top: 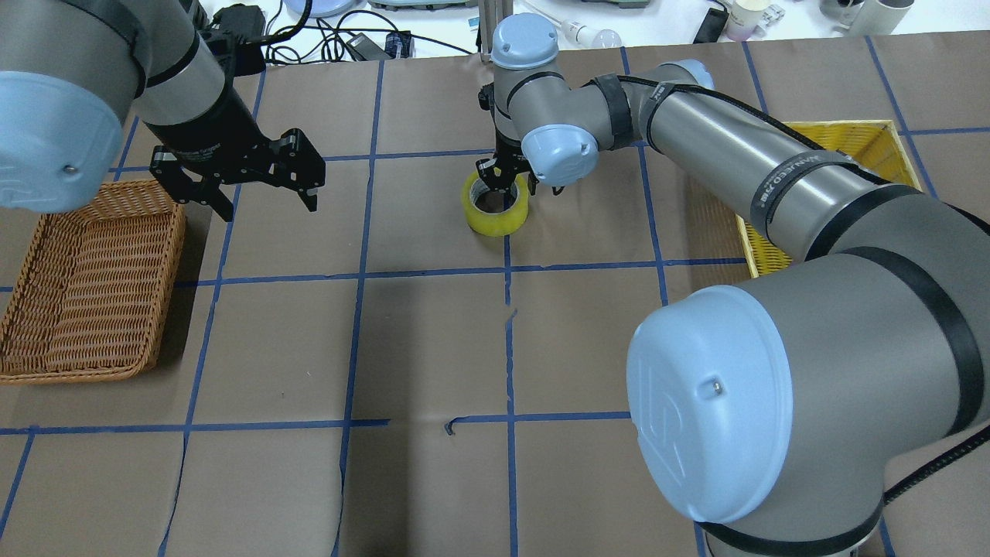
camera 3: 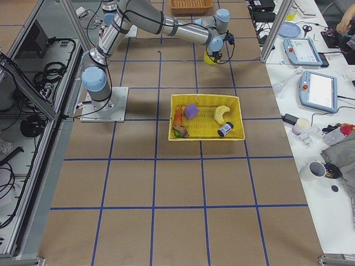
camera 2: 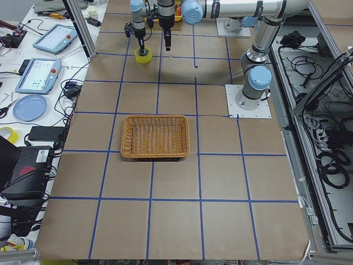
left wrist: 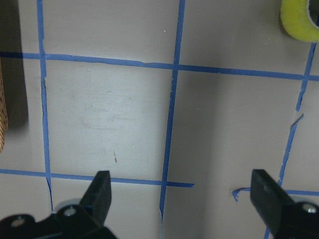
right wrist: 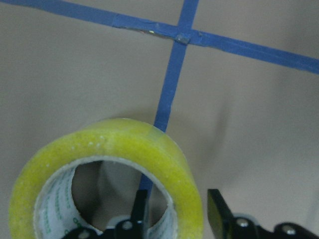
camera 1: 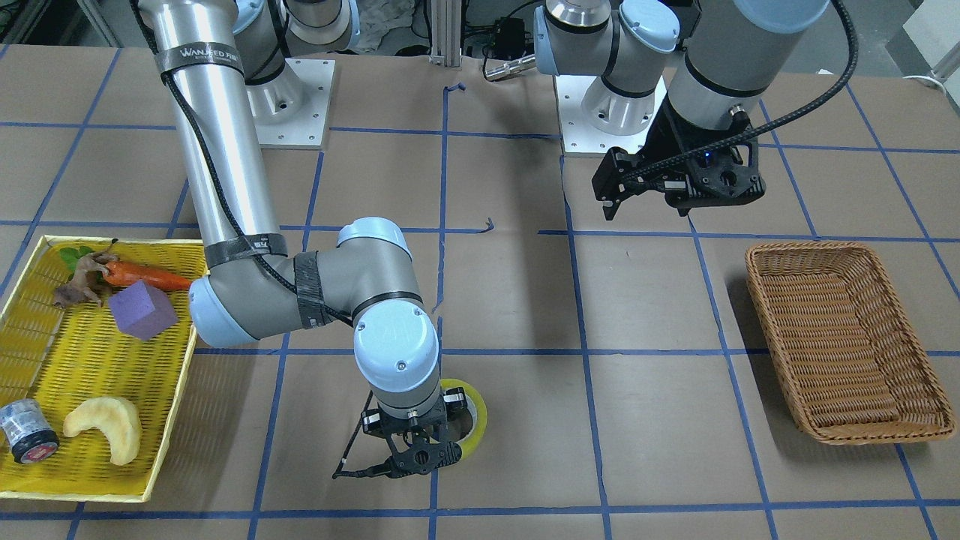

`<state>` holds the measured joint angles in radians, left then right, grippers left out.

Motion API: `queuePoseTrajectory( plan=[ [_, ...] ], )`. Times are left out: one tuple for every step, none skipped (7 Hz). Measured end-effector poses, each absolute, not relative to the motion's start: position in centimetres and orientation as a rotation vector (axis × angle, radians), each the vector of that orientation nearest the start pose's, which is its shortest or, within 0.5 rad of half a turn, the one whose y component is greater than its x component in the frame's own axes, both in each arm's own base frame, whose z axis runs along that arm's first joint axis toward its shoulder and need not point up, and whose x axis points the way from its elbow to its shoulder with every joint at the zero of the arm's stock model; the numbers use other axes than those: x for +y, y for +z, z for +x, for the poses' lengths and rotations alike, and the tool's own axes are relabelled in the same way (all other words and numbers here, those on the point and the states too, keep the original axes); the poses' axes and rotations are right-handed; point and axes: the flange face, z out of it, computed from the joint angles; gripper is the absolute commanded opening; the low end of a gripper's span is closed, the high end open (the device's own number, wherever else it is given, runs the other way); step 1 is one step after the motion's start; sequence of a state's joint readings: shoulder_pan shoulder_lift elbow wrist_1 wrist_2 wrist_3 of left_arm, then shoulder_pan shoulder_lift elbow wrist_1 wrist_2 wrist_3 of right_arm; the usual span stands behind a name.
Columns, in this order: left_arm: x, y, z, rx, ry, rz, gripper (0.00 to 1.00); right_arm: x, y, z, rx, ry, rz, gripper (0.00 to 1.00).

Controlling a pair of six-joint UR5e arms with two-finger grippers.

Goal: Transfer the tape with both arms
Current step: 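Carry the tape roll to the table center and set it down, then open the right gripper and raise it away while the left arm moves toward the tape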

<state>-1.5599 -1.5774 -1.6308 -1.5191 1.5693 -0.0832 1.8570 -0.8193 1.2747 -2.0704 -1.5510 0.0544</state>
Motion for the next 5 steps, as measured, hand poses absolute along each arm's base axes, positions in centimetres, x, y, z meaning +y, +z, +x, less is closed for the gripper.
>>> queuePoseTrajectory(
  plan=[
    [-49.4, 46.0, -12.8, 3.140, 0.024, -0.148, 1.00, -67.8, 21.4, 34.0, 3.094, -0.080, -0.358, 1.00],
    [-49.4, 46.0, -12.8, 3.140, 0.024, -0.149, 1.00, -67.8, 23.5, 33.8, 3.092, -0.116, -0.353, 1.00],
    [-49.5, 46.0, -12.7, 3.140, 0.025, -0.150, 1.00, -67.4, 26.5, 33.2, 3.092, -0.140, -0.344, 1.00],
    [-49.6, 45.8, -12.5, 3.139, 0.033, -0.156, 1.00, -66.8, 30.1, 31.7, 3.098, -0.142, -0.323, 1.00],
    [-49.8, 45.5, -12.2, 3.136, 0.043, -0.167, 1.00, -66.0, 34.1, 29.5, 3.104, -0.143, -0.285, 1.00]
  ],
)
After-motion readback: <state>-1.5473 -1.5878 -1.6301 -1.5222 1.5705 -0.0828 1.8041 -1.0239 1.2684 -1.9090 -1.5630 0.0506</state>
